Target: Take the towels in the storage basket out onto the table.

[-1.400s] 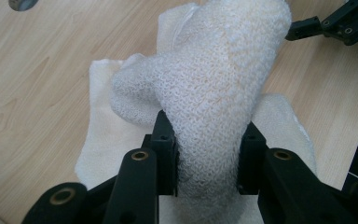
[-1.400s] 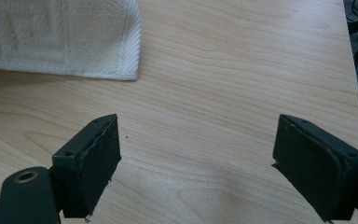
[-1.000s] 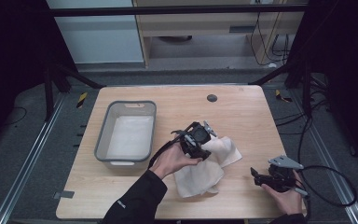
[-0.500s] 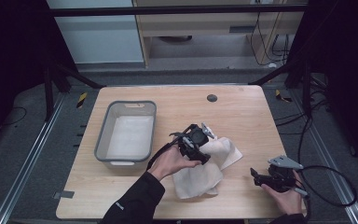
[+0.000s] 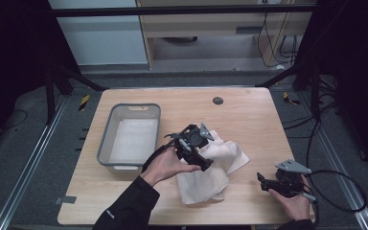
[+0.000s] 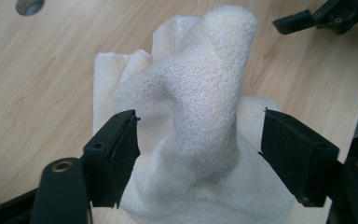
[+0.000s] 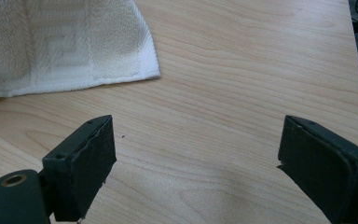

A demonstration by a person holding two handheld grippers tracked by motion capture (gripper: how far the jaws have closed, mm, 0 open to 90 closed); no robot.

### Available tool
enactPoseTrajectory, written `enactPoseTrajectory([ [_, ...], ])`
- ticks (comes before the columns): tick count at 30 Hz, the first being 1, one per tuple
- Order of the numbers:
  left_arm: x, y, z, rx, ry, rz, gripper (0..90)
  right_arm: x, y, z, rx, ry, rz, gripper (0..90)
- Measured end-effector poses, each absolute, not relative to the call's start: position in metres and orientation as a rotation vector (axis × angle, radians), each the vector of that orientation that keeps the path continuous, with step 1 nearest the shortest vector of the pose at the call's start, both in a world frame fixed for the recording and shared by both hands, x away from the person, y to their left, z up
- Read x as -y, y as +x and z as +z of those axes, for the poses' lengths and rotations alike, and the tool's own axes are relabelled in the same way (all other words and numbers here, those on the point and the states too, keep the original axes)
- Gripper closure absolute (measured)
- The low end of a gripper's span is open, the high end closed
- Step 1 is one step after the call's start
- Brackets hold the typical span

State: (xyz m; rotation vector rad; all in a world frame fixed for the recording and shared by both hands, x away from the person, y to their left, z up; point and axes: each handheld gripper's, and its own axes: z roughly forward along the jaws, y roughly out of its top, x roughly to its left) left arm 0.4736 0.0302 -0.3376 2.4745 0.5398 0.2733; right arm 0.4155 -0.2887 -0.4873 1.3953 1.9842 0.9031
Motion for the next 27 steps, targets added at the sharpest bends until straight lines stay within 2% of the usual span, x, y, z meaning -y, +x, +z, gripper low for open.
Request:
enactPoseTrajectory([
  [7,-0.054,0.468,-0.324,-0.574,2.387,0.322,21.5,0.289,0.416,-0.487,-1.98,1.4,0.907,10.6],
  [14,-0.089,0.46,-0.321,-0.618,2.312,0.329,20.4,0.289,0.415,-0.487,-1.975,1.402,0.91,10.2],
  [27,-0.161,0.44,-0.344,-0.759,2.217,0.352,20.5,0.289,0.415,-0.487,-1.974,1.406,0.908,9.7],
])
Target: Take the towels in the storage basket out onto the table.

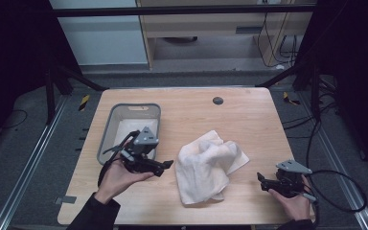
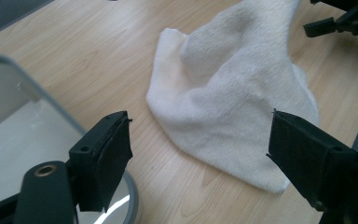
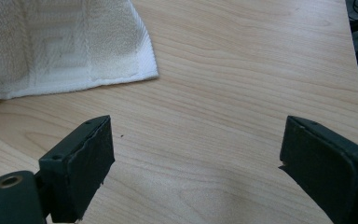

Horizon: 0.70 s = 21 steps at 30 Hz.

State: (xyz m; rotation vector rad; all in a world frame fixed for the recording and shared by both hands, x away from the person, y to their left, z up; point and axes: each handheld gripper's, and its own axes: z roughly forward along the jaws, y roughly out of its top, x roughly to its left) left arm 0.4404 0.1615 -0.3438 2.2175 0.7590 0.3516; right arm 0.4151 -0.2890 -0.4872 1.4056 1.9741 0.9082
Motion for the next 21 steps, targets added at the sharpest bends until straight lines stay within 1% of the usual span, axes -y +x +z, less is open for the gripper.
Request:
enactPoseTrajectory([
  [3,-0.183,0.432,-0.358,-0.821,2.129,0.399,20.9,0.289,0.415,-0.488,-1.977,1.402,0.907,9.6],
  [4,-0.183,0.432,-0.358,-0.821,2.129,0.399,21.2,0.289,0.415,-0.488,-1.977,1.402,0.907,9.6],
  [8,-0.204,0.427,-0.372,-0.894,2.036,0.432,21.9,0.289,0.415,-0.488,-1.975,1.403,0.914,9.6],
  [9,-0.213,0.424,-0.378,-0.925,1.989,0.454,22.2,0.288,0.415,-0.488,-1.968,1.411,0.92,9.5],
  [12,-0.227,0.42,-0.388,-0.983,1.916,0.484,22.4,0.289,0.415,-0.489,-1.97,1.399,0.917,9.3],
  [13,-0.227,0.42,-0.388,-0.983,1.916,0.484,22.8,0.289,0.415,-0.489,-1.97,1.399,0.917,9.3],
  [14,-0.235,0.419,-0.394,-1.015,1.888,0.524,23.3,0.288,0.415,-0.489,-1.971,1.4,0.915,9.2],
  [16,-0.243,0.418,-0.398,-1.046,1.865,0.55,23.4,0.288,0.415,-0.489,-1.971,1.399,0.917,9.0],
  [21,-0.258,0.413,-0.405,-1.091,1.803,0.578,23.4,0.287,0.414,-0.489,-1.97,1.404,0.921,9.0],
])
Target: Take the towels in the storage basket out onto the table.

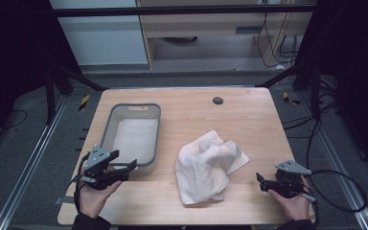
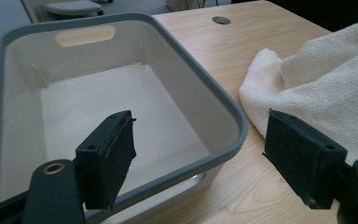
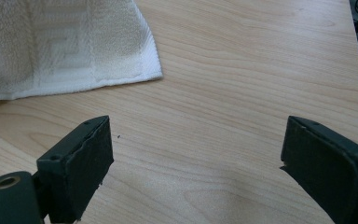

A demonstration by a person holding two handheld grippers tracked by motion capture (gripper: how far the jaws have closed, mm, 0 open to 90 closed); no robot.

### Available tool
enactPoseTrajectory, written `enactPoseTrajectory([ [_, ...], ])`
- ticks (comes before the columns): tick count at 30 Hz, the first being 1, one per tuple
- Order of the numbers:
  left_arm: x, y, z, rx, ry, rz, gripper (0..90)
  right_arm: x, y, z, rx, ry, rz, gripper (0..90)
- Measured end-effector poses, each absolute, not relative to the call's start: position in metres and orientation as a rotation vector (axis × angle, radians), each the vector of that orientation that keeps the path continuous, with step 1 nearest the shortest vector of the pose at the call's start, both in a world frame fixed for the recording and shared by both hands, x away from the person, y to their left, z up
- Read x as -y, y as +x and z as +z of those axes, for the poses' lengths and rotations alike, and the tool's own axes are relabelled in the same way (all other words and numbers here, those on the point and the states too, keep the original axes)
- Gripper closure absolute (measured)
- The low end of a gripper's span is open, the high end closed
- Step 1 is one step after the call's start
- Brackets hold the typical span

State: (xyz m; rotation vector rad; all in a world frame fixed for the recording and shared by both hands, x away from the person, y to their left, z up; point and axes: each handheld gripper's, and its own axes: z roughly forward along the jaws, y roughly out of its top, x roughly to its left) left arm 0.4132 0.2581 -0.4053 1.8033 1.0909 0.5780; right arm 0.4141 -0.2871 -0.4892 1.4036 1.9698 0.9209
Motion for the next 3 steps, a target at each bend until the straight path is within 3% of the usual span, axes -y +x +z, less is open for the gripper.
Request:
enactPoseTrajectory([
  [3,-0.2701,0.4077,-0.412,-1.122,1.77,0.599,23.4,0.2866,0.4139,-0.4895,-1.97,1.401,0.924,9.0],
])
